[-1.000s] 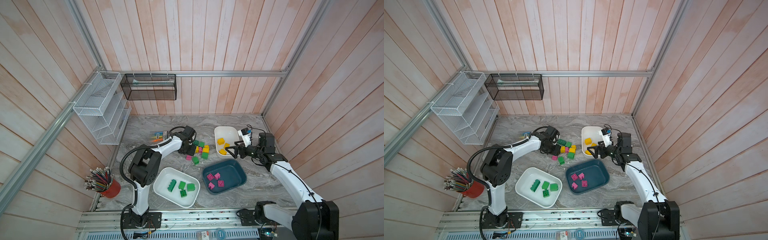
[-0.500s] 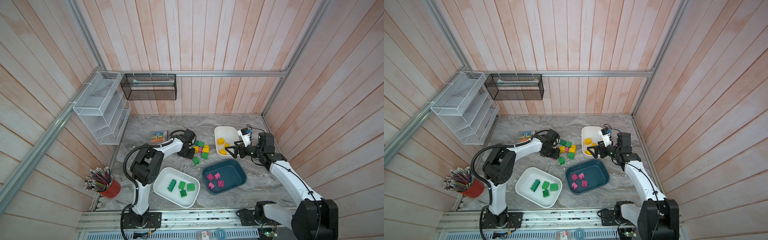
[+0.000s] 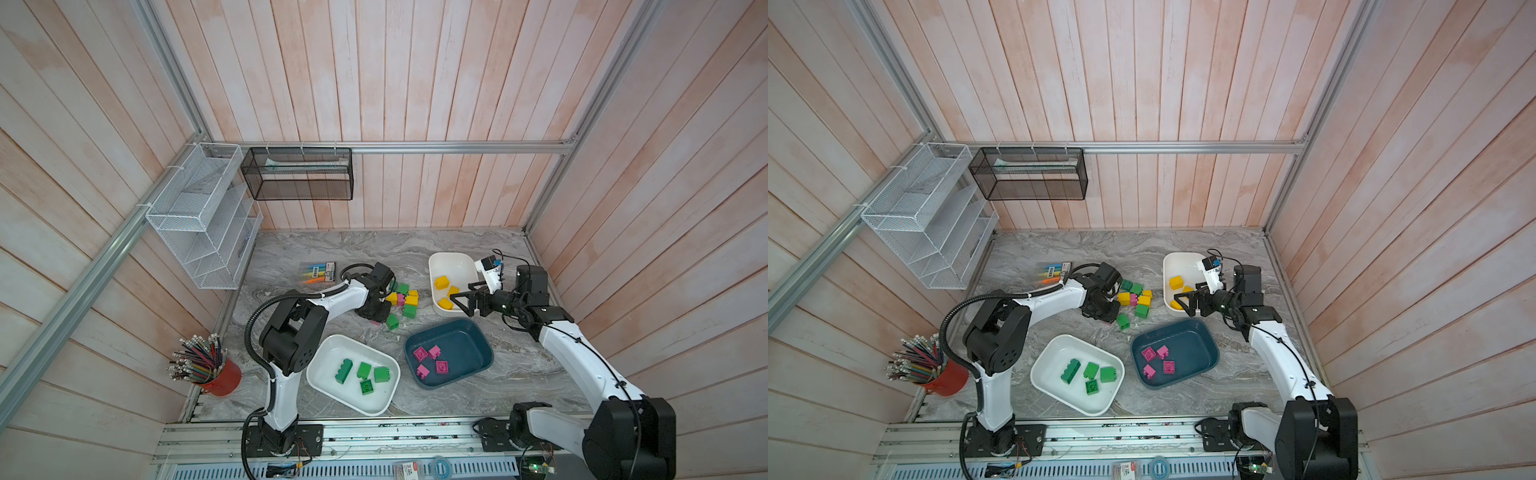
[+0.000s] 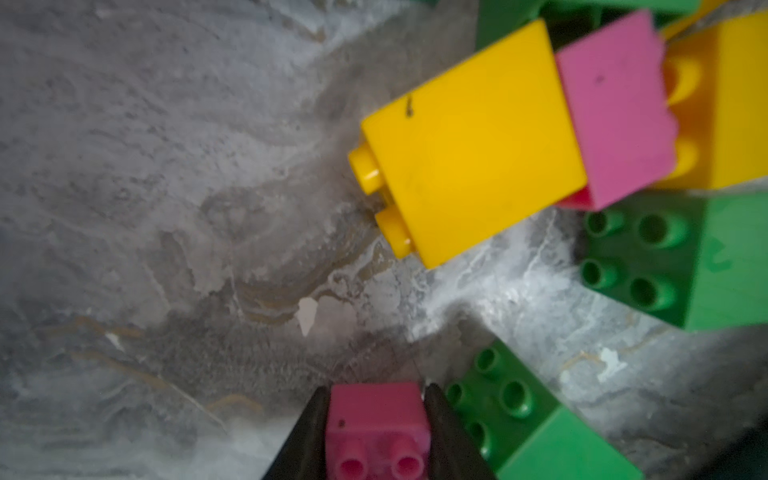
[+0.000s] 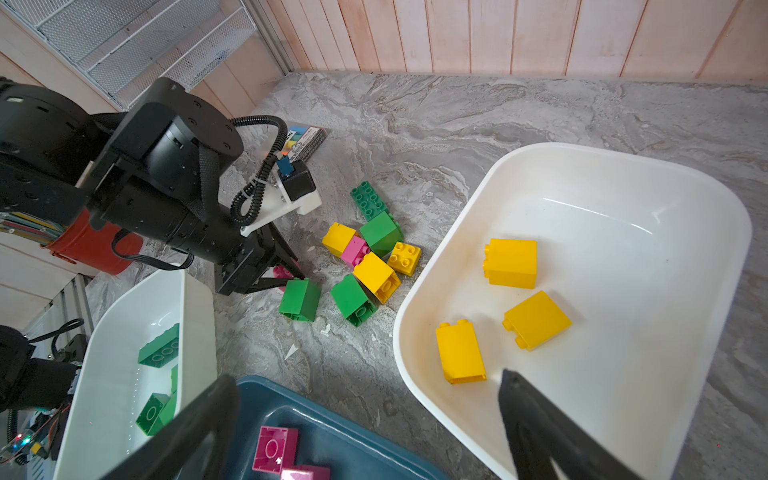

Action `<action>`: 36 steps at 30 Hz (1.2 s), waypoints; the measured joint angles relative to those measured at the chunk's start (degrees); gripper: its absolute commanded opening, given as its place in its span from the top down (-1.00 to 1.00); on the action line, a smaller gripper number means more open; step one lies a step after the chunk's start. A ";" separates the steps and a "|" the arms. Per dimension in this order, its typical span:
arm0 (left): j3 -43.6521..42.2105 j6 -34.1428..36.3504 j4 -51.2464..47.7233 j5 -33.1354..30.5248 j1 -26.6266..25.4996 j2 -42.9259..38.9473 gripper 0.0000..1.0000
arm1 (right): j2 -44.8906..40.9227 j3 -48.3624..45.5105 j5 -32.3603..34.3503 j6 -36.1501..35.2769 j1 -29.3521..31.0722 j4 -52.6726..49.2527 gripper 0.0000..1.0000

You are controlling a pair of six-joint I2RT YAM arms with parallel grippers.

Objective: Sort the legos into containers by color
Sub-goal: 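Lift the pink brick with the left gripper into the teal tray and release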

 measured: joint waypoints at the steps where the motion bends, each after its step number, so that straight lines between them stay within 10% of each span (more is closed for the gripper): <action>1: -0.26 -0.04 -0.48 -0.33 -0.26 -0.26 0.24 | 0.00 0.00 0.00 0.00 0.00 0.02 -0.96; 22: -4.44 -0.76 -4.04 -0.79 -0.70 -3.78 0.14 | -0.09 -0.13 0.00 0.00 0.00 0.00 -0.96; 28: -5.35 -0.87 -4.04 -0.79 -0.87 -4.55 0.73 | -0.09 -0.13 -0.02 0.00 0.00 0.04 -0.96; 36: -3.41 -0.81 -5.20 -0.76 -1.11 -5.73 0.65 | -0.11 -0.13 -0.02 0.02 0.00 0.04 -0.96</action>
